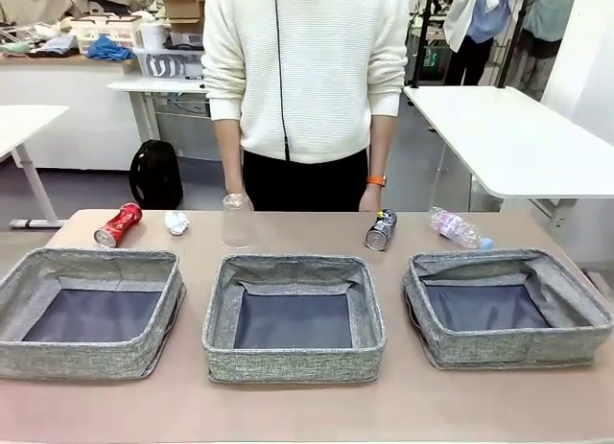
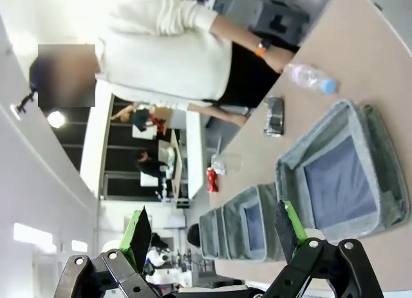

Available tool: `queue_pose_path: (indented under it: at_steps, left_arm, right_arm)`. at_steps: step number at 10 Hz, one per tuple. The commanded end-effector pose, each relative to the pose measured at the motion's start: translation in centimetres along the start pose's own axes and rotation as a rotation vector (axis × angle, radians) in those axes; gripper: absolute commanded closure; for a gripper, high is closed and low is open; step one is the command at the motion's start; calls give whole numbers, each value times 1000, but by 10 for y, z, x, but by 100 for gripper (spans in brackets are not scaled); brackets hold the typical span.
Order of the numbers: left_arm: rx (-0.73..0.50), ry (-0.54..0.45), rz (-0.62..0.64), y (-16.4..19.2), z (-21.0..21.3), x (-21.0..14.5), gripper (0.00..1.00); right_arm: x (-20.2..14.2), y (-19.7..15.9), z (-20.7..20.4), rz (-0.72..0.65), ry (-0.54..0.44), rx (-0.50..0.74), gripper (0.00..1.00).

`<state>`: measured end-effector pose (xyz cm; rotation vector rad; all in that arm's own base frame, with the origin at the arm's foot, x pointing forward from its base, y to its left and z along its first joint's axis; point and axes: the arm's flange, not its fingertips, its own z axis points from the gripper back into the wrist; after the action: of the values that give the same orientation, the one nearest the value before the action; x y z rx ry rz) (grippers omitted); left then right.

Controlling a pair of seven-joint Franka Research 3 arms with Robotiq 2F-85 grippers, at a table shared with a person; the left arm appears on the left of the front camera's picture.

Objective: Sort the waste into the appropriate baskets.
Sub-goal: Pick up the waste item pointed out by the person.

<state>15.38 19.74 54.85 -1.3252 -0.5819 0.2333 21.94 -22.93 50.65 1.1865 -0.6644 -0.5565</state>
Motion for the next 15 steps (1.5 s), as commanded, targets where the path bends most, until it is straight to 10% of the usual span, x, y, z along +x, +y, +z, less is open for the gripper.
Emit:
queue_pose_path:
  at_steps: [1,15]
  left_arm:
    - [85,-55,-53,-30,-22,14,0]
    - [85,-55,-53,-30,-22,14,0]
  right_arm:
    - [-14,27,3,59,33,-13,0]
    - [-14,27,3,59,33,-13,0]
